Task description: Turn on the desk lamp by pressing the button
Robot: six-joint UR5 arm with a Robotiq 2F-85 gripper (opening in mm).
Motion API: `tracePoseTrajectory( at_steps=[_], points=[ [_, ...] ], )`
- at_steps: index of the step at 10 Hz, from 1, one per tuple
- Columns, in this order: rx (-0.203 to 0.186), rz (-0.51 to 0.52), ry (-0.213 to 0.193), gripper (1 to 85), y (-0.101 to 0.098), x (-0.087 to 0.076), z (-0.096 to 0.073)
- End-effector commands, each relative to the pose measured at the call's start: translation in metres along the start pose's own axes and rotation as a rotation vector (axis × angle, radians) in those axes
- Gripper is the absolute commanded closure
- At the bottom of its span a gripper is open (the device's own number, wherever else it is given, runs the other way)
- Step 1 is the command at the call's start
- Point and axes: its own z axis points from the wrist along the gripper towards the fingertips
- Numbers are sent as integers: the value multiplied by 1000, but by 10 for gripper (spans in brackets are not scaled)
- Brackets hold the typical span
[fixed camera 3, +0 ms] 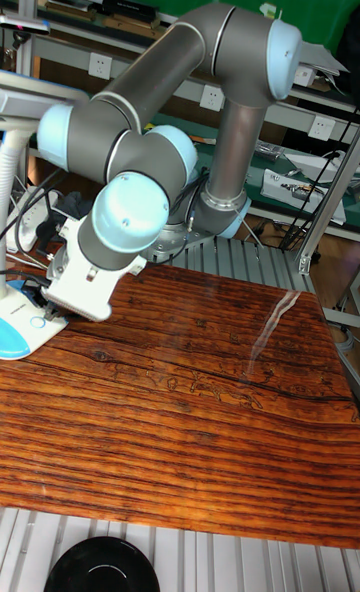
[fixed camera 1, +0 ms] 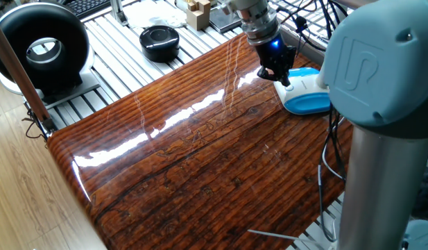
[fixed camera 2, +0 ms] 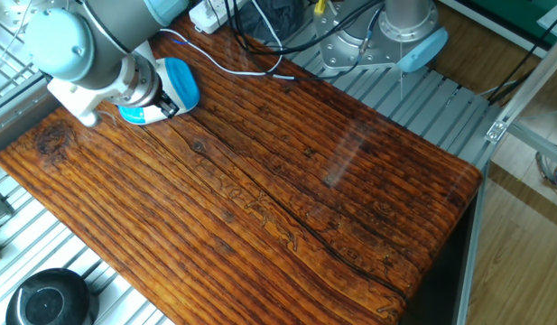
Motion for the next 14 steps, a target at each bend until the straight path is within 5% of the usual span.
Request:
tracePoseTrajectory(
  at_steps=[1, 5, 9, 14],
  points=[
    [-12, 4, 12, 847, 6, -3, 4],
    [36, 5, 4, 847, 6, -8, 11],
    [-13, -11, -86, 847, 4, -10, 11],
    [-20, -40, -74, 847, 8, 0, 33]
  ],
)
